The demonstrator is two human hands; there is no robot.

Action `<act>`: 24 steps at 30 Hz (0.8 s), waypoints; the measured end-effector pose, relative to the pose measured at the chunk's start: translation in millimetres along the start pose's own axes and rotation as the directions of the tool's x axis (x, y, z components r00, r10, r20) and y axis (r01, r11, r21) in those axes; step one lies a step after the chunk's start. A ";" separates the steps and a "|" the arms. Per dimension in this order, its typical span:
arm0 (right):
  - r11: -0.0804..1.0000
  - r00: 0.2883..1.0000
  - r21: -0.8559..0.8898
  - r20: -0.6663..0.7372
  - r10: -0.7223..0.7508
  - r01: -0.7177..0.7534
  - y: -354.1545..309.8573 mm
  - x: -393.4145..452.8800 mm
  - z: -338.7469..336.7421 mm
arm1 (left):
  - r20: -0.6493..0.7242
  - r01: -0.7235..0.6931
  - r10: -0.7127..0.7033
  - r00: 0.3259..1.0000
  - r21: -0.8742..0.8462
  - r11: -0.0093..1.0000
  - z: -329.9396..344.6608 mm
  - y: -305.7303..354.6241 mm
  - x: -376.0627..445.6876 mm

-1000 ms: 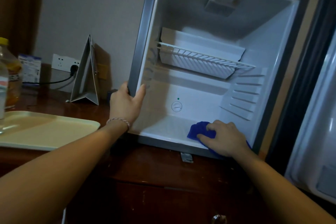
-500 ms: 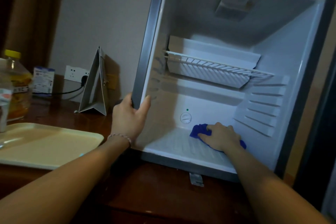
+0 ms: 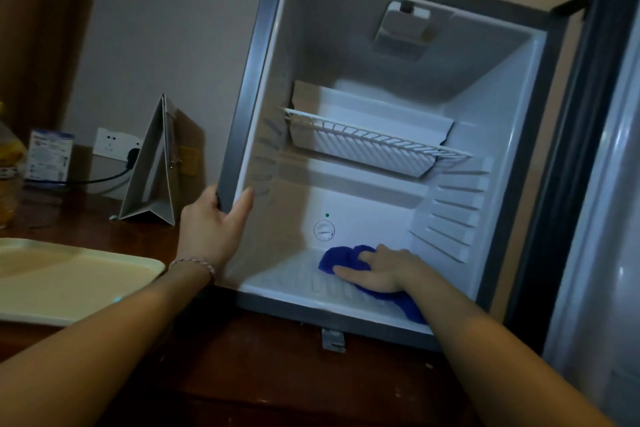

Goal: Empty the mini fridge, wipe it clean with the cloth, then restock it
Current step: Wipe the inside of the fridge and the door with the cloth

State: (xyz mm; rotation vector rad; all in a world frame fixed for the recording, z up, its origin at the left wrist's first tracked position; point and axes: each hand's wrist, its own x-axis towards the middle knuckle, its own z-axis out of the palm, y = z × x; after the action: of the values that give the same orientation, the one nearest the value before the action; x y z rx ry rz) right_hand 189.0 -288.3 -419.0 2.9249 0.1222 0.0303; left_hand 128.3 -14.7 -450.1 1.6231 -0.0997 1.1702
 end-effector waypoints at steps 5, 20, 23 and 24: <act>0.996 0.987 -0.021 -0.137 -0.088 0.086 6.2 -15.1 6.9 | 0.009 -0.008 0.008 1.000 0.012 1.000 -2.3 0.0 0.4; 0.942 0.929 0.188 -0.300 -0.216 0.279 -8.5 34.0 10.6 | -0.024 0.011 -0.011 1.000 0.013 1.000 0.8 2.2 0.9; 0.934 0.896 0.220 -0.410 -0.172 0.280 -16.8 40.5 11.0 | -0.027 0.012 -0.012 1.000 0.022 1.000 0.8 2.7 0.1; 0.930 0.882 0.232 -0.444 -0.160 0.286 -19.2 43.2 11.8 | -0.027 0.015 -0.014 1.000 0.024 1.000 0.5 2.4 0.1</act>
State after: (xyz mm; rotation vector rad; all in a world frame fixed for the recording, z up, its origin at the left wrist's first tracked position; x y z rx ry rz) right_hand 230.8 -268.4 -434.1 3.1217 0.5833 0.6611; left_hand 127.2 -16.1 -448.3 1.6264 -0.0562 1.1857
